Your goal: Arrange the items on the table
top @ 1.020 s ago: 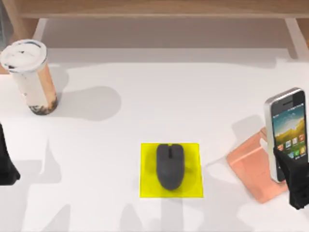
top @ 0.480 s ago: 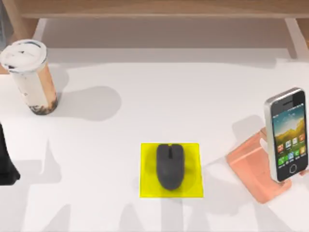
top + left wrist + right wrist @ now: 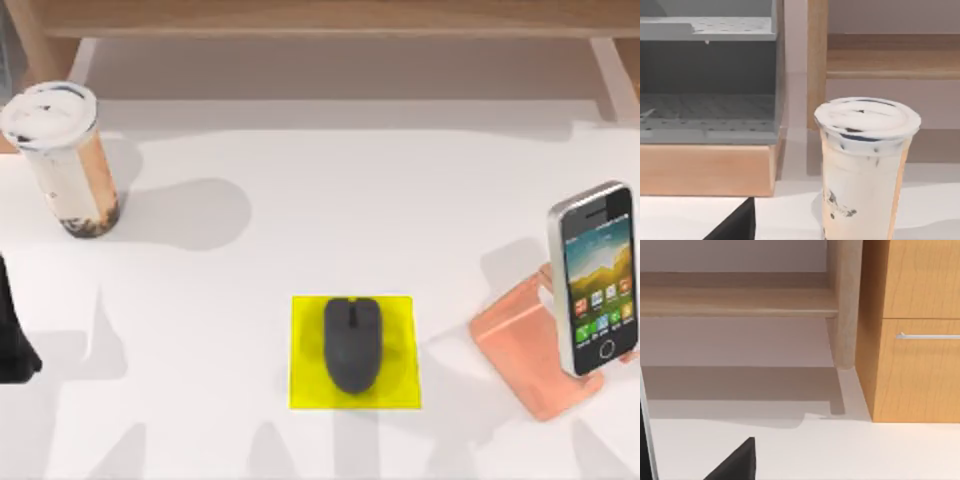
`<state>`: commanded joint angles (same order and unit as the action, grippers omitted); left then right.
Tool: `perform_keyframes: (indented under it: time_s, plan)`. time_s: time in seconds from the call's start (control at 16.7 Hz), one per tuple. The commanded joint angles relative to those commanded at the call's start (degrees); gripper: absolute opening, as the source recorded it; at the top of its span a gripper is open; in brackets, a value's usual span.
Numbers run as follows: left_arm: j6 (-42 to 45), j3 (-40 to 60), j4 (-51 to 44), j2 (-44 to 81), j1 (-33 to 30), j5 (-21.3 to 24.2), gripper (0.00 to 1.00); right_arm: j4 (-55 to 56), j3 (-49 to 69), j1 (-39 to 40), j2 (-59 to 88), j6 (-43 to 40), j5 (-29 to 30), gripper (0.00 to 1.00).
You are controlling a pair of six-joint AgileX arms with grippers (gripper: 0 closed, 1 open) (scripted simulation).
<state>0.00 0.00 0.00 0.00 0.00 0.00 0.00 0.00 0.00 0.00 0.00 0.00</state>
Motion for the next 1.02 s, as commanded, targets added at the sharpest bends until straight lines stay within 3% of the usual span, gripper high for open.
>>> perform_keyframes:
  time_s: [0.24, 0.48, 1.02]
  plan:
    - [-0.08, 0.15, 1.22, 1.53, -0.10, -0.15, 1.00, 0.00, 0.00, 0.00, 0.00, 0.00, 0.00, 1.00]
    - [-0.52, 1.17, 8.35, 10.77, -0.81, -0.89, 1.00, 0.00, 0.00, 0.00, 0.00, 0.00, 0.00, 1.00]
    - [-1.49, 7.28, 39.43, 52.99, -4.00, -2.64, 1.00, 0.00, 0.00, 0.00, 0.00, 0.00, 0.00, 1.00]
